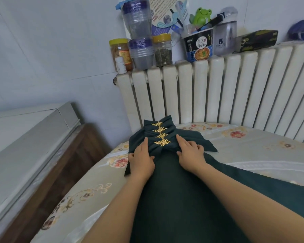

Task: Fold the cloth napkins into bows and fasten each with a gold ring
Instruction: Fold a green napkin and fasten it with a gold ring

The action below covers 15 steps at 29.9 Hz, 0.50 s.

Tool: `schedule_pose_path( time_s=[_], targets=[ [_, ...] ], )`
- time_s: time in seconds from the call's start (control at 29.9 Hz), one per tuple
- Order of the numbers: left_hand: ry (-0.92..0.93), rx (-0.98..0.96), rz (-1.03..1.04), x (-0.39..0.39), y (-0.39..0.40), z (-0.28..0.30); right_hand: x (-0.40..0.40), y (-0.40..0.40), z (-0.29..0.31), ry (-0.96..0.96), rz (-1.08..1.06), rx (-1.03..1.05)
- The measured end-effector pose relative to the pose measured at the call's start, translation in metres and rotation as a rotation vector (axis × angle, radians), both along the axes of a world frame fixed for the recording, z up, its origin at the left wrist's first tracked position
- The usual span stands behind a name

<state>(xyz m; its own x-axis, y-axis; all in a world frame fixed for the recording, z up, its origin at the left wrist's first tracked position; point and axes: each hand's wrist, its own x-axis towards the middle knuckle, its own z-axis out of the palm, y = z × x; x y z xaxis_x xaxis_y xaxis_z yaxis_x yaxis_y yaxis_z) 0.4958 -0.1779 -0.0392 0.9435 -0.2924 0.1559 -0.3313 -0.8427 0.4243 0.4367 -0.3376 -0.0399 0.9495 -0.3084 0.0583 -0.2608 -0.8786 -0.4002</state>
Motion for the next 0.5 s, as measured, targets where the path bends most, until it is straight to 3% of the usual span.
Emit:
schedule_pose_path(
  time_s=[0.13, 0.5],
  targets=[
    [0.02, 0.11, -0.007, 0.004, -0.001, -0.001, 0.001, -0.003, -0.006, 0.045, 0.025, -0.12],
    [-0.021, 0.108, -0.014, -0.051, 0.01, 0.021, -0.057, 0.016, 0.005, -0.002, 0.057, -0.254]
  ],
)
